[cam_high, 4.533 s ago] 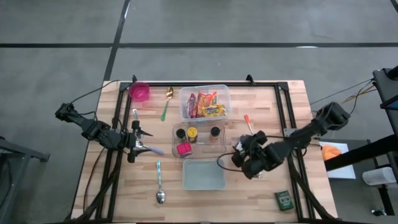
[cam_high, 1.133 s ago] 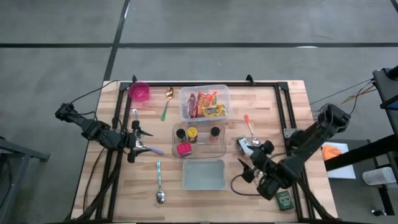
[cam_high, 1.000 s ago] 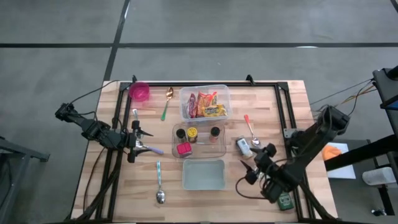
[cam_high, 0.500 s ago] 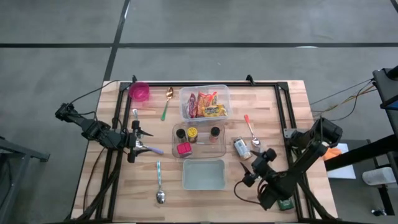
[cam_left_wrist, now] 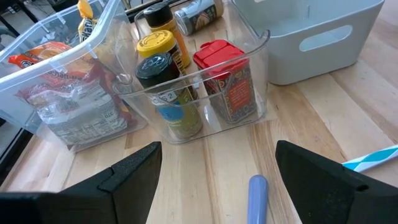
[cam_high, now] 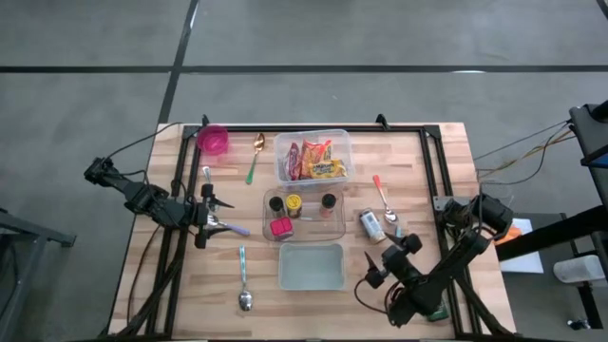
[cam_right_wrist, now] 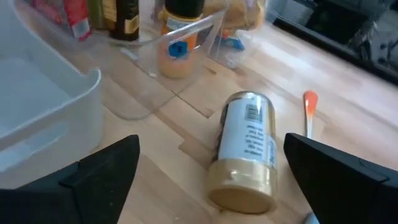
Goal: Pick & Place Food Item
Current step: Put the gold spice bottle into the transparent bin
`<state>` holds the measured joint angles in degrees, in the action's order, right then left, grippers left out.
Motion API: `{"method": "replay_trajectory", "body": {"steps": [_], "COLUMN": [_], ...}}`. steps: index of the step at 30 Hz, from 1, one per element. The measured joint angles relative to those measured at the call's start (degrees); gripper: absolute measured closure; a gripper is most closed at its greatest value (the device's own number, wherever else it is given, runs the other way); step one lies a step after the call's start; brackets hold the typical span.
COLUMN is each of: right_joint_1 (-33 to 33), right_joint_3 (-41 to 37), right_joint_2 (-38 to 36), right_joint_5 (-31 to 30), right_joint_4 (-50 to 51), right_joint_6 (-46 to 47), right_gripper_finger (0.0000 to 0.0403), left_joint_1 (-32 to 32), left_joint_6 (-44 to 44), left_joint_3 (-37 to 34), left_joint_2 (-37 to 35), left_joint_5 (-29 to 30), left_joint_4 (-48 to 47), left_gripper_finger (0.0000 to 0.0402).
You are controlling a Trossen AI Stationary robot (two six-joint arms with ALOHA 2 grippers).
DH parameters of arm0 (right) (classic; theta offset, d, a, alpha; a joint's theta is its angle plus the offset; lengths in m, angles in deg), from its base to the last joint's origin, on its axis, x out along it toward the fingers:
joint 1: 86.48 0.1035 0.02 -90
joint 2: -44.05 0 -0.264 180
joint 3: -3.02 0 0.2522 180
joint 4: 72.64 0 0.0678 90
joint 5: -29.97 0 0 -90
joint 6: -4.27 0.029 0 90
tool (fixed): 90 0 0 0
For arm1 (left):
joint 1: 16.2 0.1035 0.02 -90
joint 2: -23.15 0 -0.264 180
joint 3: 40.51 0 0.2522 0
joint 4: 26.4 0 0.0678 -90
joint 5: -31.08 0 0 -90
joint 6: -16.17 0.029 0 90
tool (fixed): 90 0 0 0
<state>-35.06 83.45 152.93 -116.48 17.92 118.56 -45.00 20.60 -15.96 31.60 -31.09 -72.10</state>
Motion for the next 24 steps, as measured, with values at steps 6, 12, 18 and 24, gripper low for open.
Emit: {"method": "replay_trajectory", "body": {"steps": [6,12,18,24], "right_joint_1": [-0.04,-0.24,-0.56,-1.31], "right_joint_3": [-1.13,-2.56,-3.78,-4.46], "right_joint_2": [-0.26,0.84,3.44,5.78], "right_joint_5": [5.73,7.45,7.63,8.11], "right_joint_4": [1.07,1.44,1.26,1.29], "right_joint_6": [6.42,8.99,10.36,11.82], "right_gripper_finger": [0.0007,0.0007,0.0007,0.0007], "left_joint_1": [0.00,0.00,0.00,-0.02], "left_joint_6": [0.00,0.00,0.00,0.00], "left_joint_3": [0.00,0.00,0.00,0.00], "left_joint_2": [0.00,0.00,0.00,0.00], "left_joint_5": [-0.01,-0.02,-0.02,0.00], "left_joint_4": [-0.01,-0.02,-0.02,0.00], "left_gripper_finger": [0.0085,0.0085,0.0085,0.0085]}}
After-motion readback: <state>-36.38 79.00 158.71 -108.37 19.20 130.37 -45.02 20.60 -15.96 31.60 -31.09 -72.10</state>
